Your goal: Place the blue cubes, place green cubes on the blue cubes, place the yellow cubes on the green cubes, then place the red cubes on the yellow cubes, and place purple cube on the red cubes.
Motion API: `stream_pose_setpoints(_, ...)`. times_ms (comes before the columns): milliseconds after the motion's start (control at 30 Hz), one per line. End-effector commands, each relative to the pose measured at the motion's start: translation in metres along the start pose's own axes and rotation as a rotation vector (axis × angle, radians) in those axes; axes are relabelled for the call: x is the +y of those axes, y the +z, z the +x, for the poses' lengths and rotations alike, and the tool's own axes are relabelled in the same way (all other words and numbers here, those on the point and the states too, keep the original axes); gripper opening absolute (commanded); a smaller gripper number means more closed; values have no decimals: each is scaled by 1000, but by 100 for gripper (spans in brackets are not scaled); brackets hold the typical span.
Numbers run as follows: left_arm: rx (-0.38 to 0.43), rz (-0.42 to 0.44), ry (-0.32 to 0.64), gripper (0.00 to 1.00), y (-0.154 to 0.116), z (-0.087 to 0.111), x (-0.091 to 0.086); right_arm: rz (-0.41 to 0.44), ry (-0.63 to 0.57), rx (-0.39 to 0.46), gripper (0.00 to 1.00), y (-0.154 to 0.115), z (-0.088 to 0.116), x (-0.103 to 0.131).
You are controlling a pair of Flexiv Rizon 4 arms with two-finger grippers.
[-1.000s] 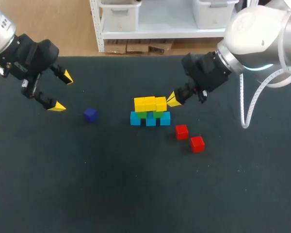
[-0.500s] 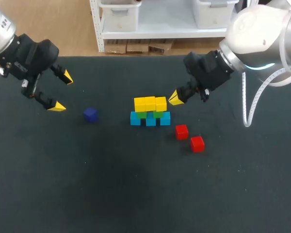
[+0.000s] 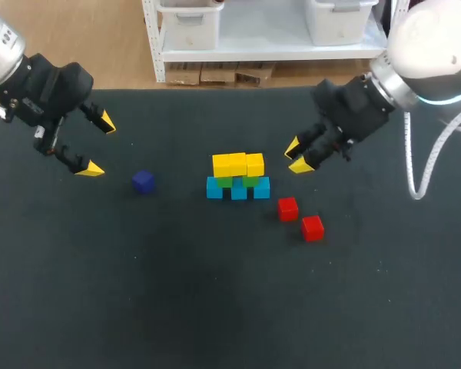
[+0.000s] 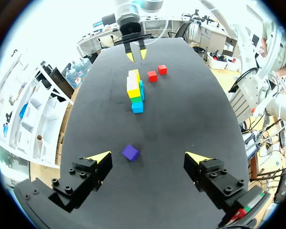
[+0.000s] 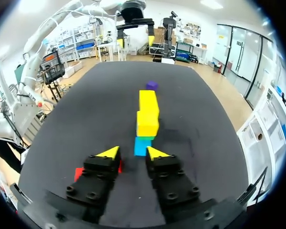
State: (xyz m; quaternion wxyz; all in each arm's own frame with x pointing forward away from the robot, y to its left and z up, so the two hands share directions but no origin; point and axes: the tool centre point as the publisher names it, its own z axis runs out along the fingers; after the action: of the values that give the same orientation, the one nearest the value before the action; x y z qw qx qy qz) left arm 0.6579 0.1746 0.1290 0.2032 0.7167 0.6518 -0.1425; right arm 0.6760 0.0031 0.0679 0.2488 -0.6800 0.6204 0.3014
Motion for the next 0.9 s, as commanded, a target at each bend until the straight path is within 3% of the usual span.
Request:
stream_pose_setpoints(33, -3, 1, 4, 100, 1, 1, 1, 22, -6, -1, 100, -11, 7, 28)
stream_pose_setpoints(300, -3, 1, 4, 100, 1, 1, 1, 21, 31, 11, 100, -13, 27, 50)
stream_pose_setpoints(833, -3, 1, 4, 100, 1, 1, 1, -19, 25, -12, 100, 28, 31, 34)
stream_pose_setpoints(900, -3, 1, 4, 100, 1, 1, 1, -27, 19, -11, 96, 32, 30, 32)
